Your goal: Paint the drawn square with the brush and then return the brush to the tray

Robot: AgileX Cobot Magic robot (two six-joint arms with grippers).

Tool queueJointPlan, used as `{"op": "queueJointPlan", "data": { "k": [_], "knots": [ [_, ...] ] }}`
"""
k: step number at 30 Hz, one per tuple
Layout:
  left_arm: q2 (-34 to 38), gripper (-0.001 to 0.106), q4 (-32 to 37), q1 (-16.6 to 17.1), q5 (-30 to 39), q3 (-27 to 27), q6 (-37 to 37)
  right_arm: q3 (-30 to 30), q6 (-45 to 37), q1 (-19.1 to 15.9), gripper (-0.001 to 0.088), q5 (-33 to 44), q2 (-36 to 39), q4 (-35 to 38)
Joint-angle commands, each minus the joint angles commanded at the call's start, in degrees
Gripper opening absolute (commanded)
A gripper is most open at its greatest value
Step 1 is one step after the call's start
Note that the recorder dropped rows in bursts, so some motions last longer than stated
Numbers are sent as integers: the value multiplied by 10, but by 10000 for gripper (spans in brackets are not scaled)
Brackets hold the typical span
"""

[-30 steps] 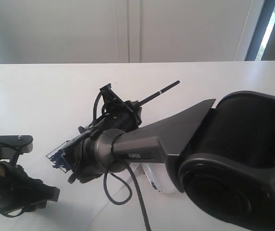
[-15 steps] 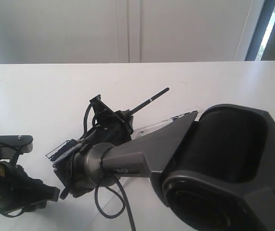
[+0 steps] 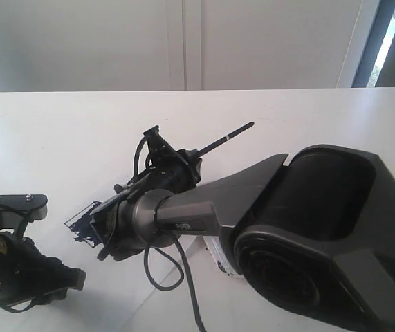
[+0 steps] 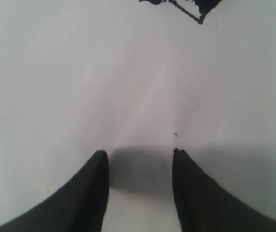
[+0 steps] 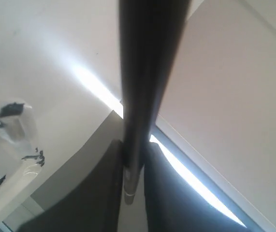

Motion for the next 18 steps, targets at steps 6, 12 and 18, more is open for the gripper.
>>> {"op": "queueJointPlan", "data": {
  "k": [6,12,18],
  "knots": [
    [0,479,0,0,0,0,0,0,-2,13,0,0,-11,23],
    [0,479,0,0,0,0,0,0,-15,14,0,0,9,20],
    [0,479,0,0,0,0,0,0,-18,12,0,0,35,-3]
  ]
}}
